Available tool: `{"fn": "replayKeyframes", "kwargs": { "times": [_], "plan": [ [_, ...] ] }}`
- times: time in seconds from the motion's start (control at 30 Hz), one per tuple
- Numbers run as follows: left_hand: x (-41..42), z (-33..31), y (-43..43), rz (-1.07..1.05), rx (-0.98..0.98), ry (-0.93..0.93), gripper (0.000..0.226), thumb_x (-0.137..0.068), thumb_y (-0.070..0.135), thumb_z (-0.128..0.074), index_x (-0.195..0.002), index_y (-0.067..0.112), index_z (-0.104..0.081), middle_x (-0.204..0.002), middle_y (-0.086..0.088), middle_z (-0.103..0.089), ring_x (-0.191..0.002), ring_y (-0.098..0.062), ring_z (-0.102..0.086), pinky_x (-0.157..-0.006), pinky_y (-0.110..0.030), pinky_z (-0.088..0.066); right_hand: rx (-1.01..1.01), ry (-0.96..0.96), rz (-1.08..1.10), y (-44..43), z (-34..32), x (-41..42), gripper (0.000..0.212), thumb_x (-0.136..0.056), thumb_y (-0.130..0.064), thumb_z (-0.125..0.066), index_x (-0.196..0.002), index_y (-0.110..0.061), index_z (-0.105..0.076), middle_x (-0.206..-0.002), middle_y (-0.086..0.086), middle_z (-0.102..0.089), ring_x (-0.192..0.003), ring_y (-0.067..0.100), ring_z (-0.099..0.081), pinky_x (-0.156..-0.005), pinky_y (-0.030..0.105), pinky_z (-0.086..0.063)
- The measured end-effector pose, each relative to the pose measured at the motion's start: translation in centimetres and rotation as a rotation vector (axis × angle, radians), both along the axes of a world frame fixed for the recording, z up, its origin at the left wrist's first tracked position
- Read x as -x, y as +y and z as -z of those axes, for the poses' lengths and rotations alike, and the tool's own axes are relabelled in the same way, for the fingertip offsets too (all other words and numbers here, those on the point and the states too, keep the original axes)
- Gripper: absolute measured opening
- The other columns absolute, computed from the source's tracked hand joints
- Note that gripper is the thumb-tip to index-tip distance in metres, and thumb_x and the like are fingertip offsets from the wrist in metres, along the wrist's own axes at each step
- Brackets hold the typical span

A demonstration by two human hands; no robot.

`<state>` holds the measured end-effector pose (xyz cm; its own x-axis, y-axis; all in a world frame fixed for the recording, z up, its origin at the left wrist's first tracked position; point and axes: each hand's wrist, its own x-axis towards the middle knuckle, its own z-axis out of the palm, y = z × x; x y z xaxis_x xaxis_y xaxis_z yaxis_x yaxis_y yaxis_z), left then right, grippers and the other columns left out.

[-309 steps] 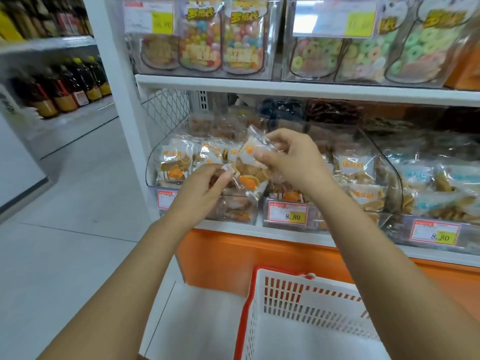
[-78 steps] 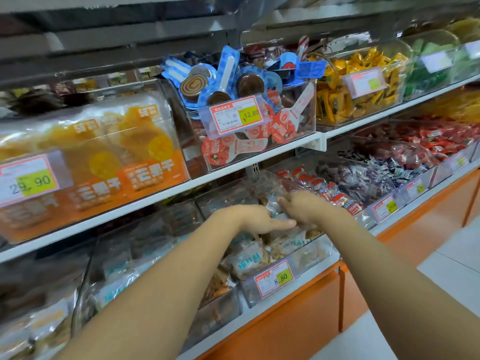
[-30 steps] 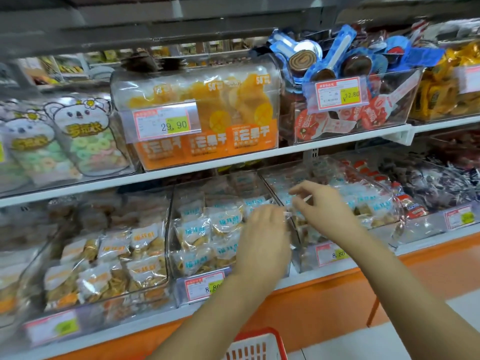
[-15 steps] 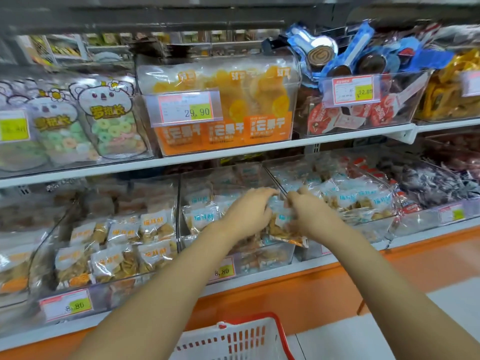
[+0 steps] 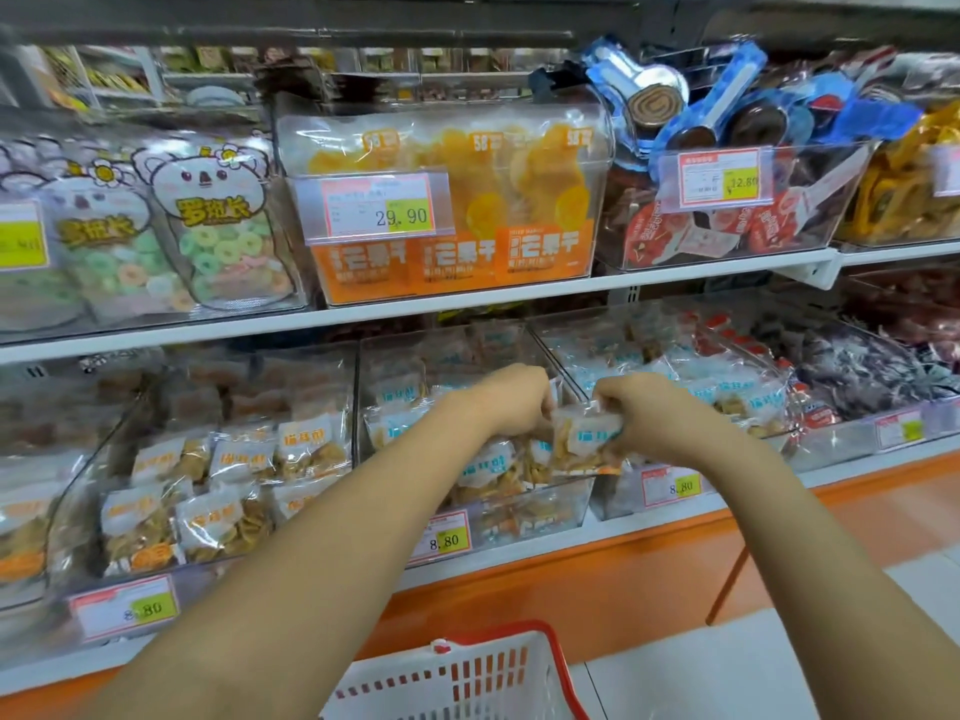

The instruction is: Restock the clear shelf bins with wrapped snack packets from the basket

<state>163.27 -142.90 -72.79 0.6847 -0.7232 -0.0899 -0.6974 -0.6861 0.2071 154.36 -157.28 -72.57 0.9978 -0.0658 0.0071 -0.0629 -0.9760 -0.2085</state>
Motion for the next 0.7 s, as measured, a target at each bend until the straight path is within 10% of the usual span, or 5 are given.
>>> {"fn": "replayKeyframes", "kwargs": {
  "times": [0.27,0.47,0.57,0.7],
  "plan": [
    [1.5,-1.4,9.3,-0.280,0.564,-0.039,0.028,-0.092,0.041,-0.057,-0.106,0.021,-0.071,-0.100,0.010,-0.069,-0.086,-0.001,-0.060,-0.070,-0.014,-0.042,-0.396,-0.347,-0.042,1.6,-2.0,0.5,0.032,-0.071,-0.021,-0.083,-0.085,-0.016,-0.054,-0.080,-0.008,-0.061,-0.070,0.003,-0.055,-0.052,0.012,-0.036],
    [3.7,0.8,15.0,-0.278,0.051,-0.067,0.039,-0.077,0.039,-0.076,-0.105,0.015,-0.063,-0.086,0.009,-0.058,-0.076,-0.006,-0.055,-0.058,-0.014,-0.037,-0.663,-0.105,-0.325,6.7,-3.0,0.9,0.037,-0.065,-0.031,-0.086,-0.086,-0.010,-0.065,-0.087,0.012,-0.068,-0.085,0.029,-0.065,-0.075,0.043,-0.051],
    [3.4,1.8,14.8,-0.272,-0.144,-0.167,0.014,-0.090,0.011,-0.057,-0.102,0.007,-0.063,-0.101,-0.008,-0.064,-0.100,-0.025,-0.061,-0.074,-0.029,-0.038,-0.577,-0.011,-0.353,10.5,-0.8,0.4,0.026,-0.068,-0.026,-0.086,-0.081,-0.014,-0.066,-0.078,0.000,-0.068,-0.075,0.018,-0.063,-0.064,0.032,-0.044],
    [-0.1,2.7,16.0,-0.286,0.150,-0.097,0.009,-0.081,0.003,-0.066,-0.083,0.010,-0.072,-0.086,-0.003,-0.070,-0.081,-0.015,-0.063,-0.067,-0.024,-0.041,-0.188,-0.160,-0.329,13.8,1.8,-0.7,0.024,-0.080,-0.021,-0.072,-0.086,-0.021,-0.049,-0.088,-0.003,-0.058,-0.086,0.020,-0.055,-0.063,0.031,-0.036]
  ]
}}
